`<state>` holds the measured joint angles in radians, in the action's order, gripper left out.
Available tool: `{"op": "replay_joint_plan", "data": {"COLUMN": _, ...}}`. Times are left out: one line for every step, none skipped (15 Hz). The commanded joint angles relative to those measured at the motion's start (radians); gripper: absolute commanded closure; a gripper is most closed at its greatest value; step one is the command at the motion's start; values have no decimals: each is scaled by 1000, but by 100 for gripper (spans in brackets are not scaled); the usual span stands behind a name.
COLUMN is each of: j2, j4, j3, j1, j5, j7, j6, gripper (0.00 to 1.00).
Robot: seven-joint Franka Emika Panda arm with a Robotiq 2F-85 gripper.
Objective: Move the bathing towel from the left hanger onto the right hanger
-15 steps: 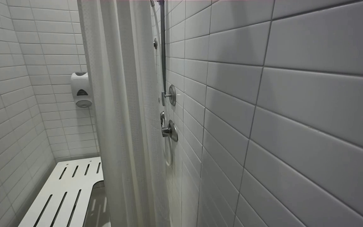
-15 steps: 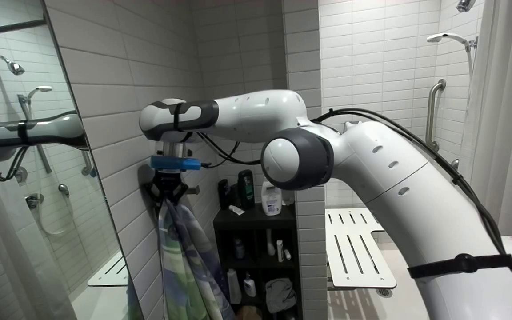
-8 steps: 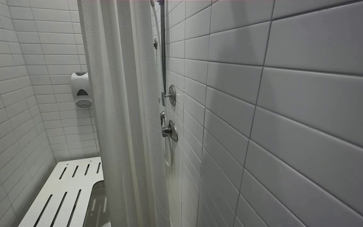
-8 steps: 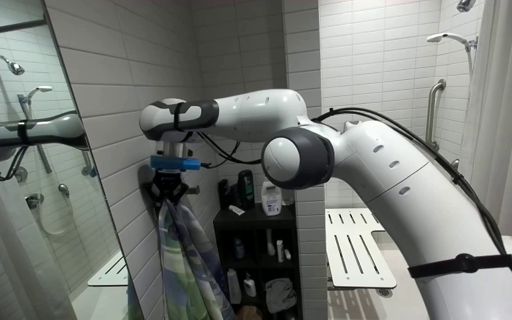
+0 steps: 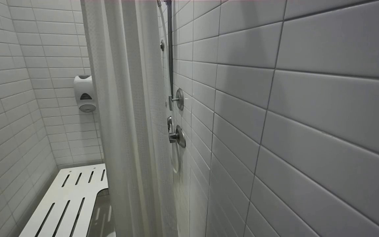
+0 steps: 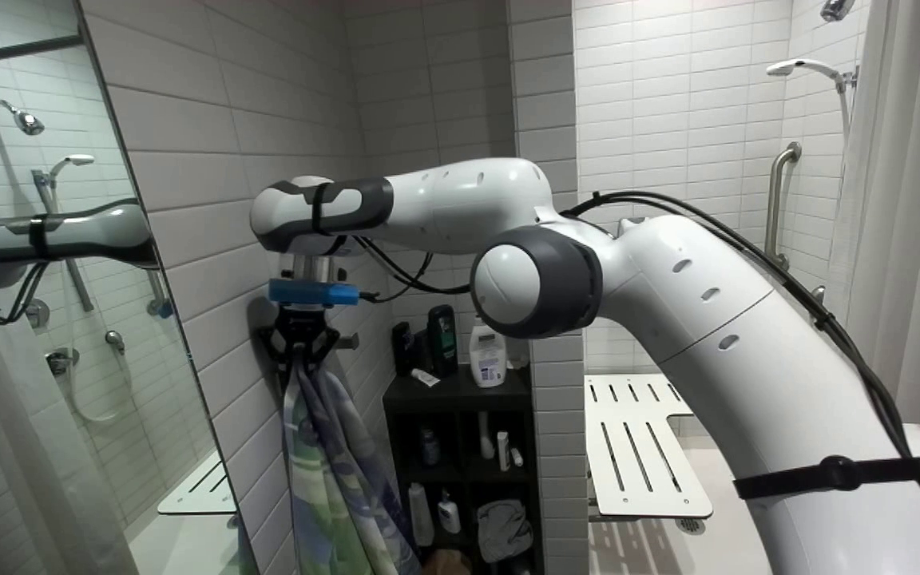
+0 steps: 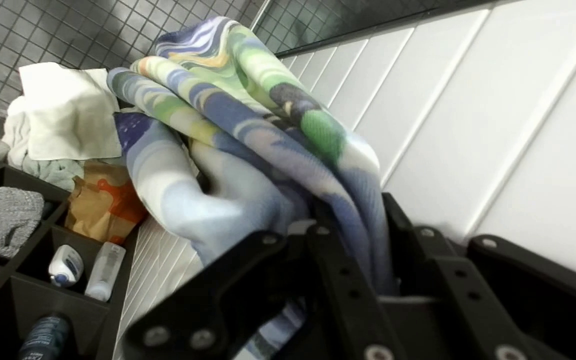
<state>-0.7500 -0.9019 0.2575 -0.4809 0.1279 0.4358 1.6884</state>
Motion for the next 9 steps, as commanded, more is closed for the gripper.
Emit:
{"op": "replay_joint_plan", "data": {"j2": 23, "j4": -4, "j3": -41, "j1": 18, "j5": -41, "j7": 9, "j6": 94, "gripper": 45}}
{"op": "replay_joint_plan", "data": {"j2": 26, "j4": -7, "j3": -41, "j1": 18, "j5": -41, "j7": 12, "j6": 95, "gripper": 43}}
{"op": "replay_joint_plan", "data": {"j2": 28, "j4": -10, "j3": -41, "j1": 17, "j5": -41, "j7": 13, "j6": 94, "gripper": 42}}
{"op": "replay_joint_plan", "data": {"j2": 30, "j4": -12, "j3": -41, "j1": 17, "j5": -42, "j7": 14, "j6": 94, "gripper": 39}}
{"op": "replay_joint_plan", "data": {"j2": 32, "j4": -15, "j3": -41, "j1": 16, "j5": -42, "j7": 17, "j6": 95, "gripper": 37}}
{"op": "replay_joint_plan", "data": {"j2": 34, "j4": -17, "j3": -41, "j1": 16, "j5": -43, "j7": 19, "j6": 94, "gripper": 35}}
{"op": "replay_joint_plan", "data": {"j2": 37, "j4": -18, "j3": -41, "j1": 16, "j5": -43, "j7": 23, "j6": 93, "gripper": 33}}
{"op": "replay_joint_plan", "data": {"j2": 41, "j4": -20, "j3": -40, "j1": 17, "j5": -41, "j7": 26, "j6": 91, "gripper": 31}}
{"op": "replay_joint_plan", "data": {"j2": 46, "j4": -23, "j3": -39, "j1": 18, "j5": -40, "j7": 28, "j6": 90, "gripper": 29}}
